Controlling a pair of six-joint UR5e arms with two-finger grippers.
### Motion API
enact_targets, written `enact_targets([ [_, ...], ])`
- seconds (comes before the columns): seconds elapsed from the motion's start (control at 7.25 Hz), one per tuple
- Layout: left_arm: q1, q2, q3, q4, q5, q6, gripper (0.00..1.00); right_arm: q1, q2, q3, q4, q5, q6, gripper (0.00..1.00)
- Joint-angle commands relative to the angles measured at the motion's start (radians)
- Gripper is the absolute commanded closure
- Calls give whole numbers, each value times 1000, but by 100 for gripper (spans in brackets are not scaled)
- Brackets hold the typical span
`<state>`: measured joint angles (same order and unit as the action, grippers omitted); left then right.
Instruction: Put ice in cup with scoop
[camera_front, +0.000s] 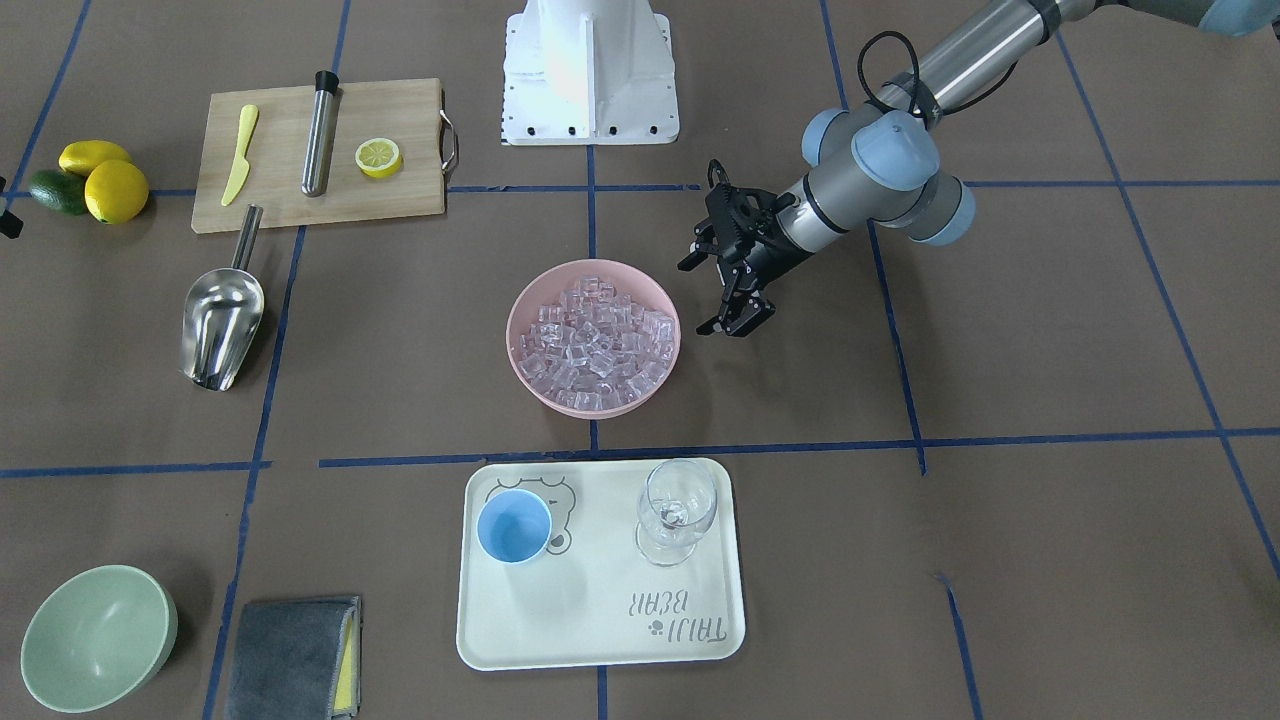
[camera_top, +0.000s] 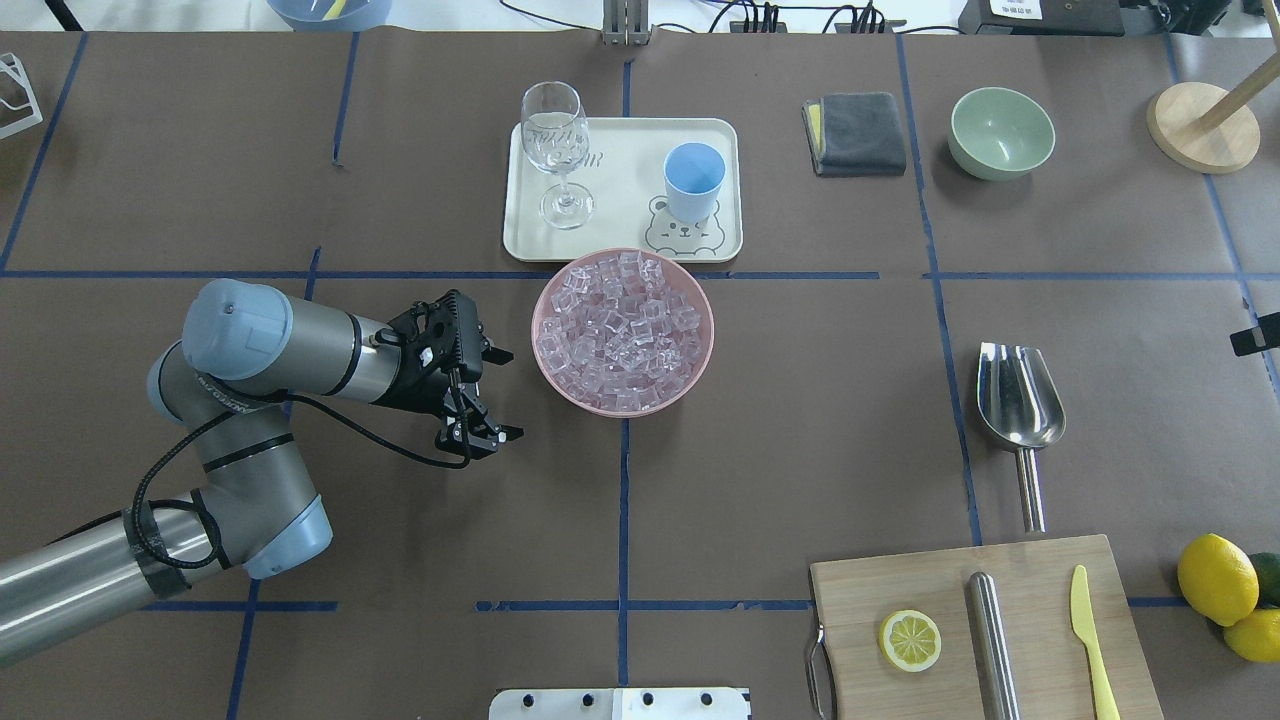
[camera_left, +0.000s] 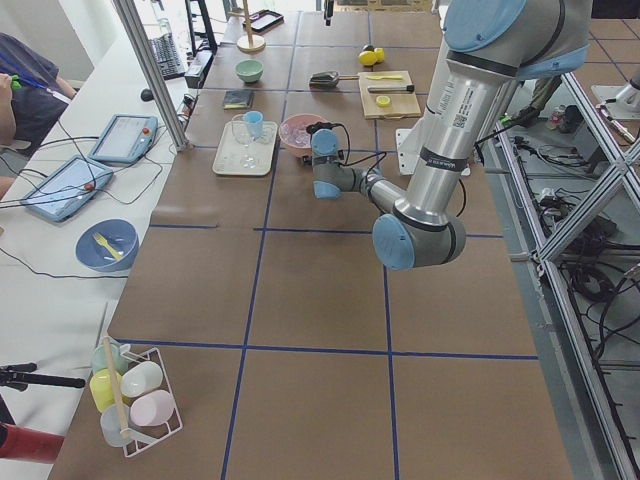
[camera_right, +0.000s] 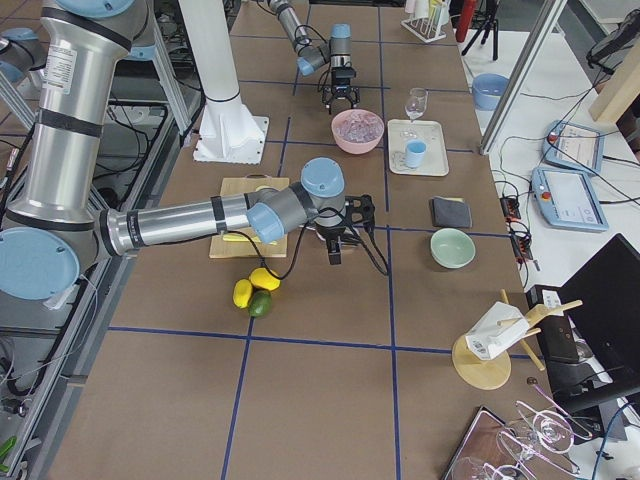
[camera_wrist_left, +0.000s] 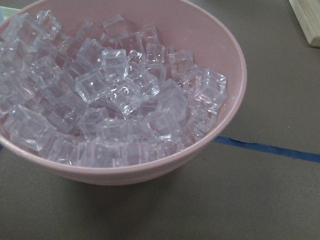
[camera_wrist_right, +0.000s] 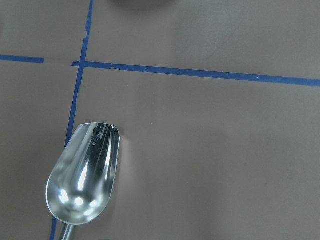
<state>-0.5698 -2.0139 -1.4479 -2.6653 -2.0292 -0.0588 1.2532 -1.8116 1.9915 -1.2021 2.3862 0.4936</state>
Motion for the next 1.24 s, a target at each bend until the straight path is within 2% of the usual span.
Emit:
enact_targets([
  [0.0,-44,-61,81,-4,9,74,0,-11,0,7,2,-1,11,0],
  [0.41,-59,-123,124,-2,0,76,0,-47,0,12,2,-4,47,0],
  [0.83,-58,-128,130,-2,1,76,0,-188,0,75,2,-91,209,0],
  [1.1,-58,-126,132,-2,1,76,0,-317,0,104,4,-181,351,0],
])
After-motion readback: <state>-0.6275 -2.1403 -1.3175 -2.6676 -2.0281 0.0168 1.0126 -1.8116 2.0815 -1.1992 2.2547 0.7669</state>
